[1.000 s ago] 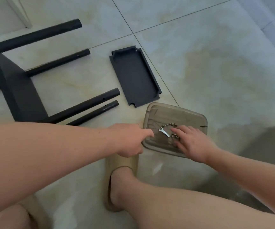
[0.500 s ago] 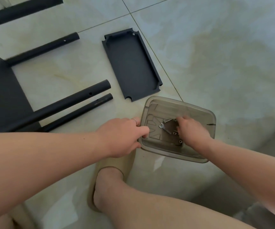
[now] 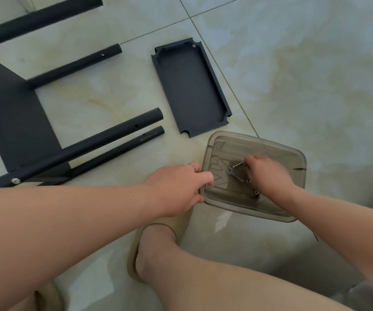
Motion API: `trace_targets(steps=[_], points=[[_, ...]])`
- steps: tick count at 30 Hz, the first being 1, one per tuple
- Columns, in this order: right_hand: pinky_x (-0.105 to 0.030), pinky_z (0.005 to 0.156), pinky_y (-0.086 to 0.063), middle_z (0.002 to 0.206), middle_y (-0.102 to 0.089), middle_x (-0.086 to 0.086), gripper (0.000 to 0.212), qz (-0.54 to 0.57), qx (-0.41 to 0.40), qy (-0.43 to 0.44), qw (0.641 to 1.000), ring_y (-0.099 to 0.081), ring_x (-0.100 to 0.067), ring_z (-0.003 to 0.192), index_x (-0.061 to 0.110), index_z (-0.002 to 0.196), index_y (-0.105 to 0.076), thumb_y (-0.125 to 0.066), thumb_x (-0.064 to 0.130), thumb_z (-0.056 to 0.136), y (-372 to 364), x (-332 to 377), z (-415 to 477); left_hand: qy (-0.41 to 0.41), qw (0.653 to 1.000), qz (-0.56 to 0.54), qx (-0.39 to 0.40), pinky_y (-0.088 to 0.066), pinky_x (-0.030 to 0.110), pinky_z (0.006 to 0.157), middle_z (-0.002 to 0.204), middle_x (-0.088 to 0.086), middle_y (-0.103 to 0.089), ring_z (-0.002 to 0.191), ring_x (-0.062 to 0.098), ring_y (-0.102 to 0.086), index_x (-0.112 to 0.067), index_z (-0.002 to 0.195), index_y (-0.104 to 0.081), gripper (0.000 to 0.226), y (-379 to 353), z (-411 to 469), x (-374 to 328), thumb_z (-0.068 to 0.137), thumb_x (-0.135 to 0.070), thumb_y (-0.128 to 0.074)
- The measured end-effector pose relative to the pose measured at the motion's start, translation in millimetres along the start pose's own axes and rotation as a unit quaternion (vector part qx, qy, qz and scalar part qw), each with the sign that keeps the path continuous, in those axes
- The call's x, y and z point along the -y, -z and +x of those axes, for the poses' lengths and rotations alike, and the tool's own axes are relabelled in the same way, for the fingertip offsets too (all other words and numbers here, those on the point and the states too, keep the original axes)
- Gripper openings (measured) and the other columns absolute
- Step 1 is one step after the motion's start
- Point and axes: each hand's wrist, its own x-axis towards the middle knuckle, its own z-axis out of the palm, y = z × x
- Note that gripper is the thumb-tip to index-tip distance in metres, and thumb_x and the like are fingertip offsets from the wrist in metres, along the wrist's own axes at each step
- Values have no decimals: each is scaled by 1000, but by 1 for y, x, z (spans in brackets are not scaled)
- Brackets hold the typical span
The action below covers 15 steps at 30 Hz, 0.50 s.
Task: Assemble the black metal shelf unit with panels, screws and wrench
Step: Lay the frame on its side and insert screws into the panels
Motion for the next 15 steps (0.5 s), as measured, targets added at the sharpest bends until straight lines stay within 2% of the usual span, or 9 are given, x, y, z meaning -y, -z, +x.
trace_targets(steps=[3,5,7,8,9,11,13,15], points=[[-37,72,-50,93,-63,-6,8,181,-62,-17,981,-58,-31,87,11,97,-65,-62,18,96,19,19,-10,61,985,-154,-45,-50,35,83,127,-9,-51,91,15,-58,-36,143,-35,44,4,-7,0,102,-37,-49],[-28,69,-46,85,-65,-1,3,294,-96,-21,951,-60,-21,79,11,91,-68,-68,13,92,39,40,-18,134,951,-265,-90,-51,36,85,113,-5,-62,91,16,-63,-26,133,-46,32,13,-10,6,103,-34,-47],[-17,61,-42,74,-65,11,7,381,-101,-15,919,-57,-7,67,16,86,-68,-69,12,91,62,64,-25,214,888,-390,-116,-55,37,78,105,3,-67,89,21,-68,-16,114,-59,23,27,-15,16,103,-31,-45],[-15,60,-42,69,-63,14,12,413,-103,-2,905,-56,-4,63,20,83,-68,-69,11,91,73,77,-28,246,842,-466,-119,-57,36,74,107,6,-68,90,23,-69,-13,109,-62,26,36,-19,21,103,-31,-44],[-15,61,-44,68,-64,15,16,434,-107,16,894,-57,-2,63,22,81,-67,-70,10,91,86,91,-31,267,793,-536,-114,-58,34,71,109,8,-69,92,24,-70,-11,108,-64,31,44,-24,26,104,-32,-43],[-12,66,-46,73,-66,14,20,443,-121,68,886,-60,-1,67,25,81,-67,-71,8,90,110,118,-38,278,712,-636,-108,-58,34,77,111,9,-71,95,24,-71,-8,108,-66,40,61,-41,36,105,-38,-41],[-13,70,-47,80,-67,12,18,418,-149,127,887,-62,-6,75,25,85,-70,-73,8,89,131,144,-44,266,657,-698,-100,-57,39,83,112,13,-71,98,27,-71,-4,111,-65,48,74,-61,47,106,-43,-38],[-16,72,-48,84,-64,10,17,406,-174,181,879,-62,-12,79,24,89,-73,-74,7,87,149,169,-50,247,627,-735,-76,-56,40,82,113,17,-71,101,30,-71,-1,115,-63,54,86,-81,58,106,-46,-36]])
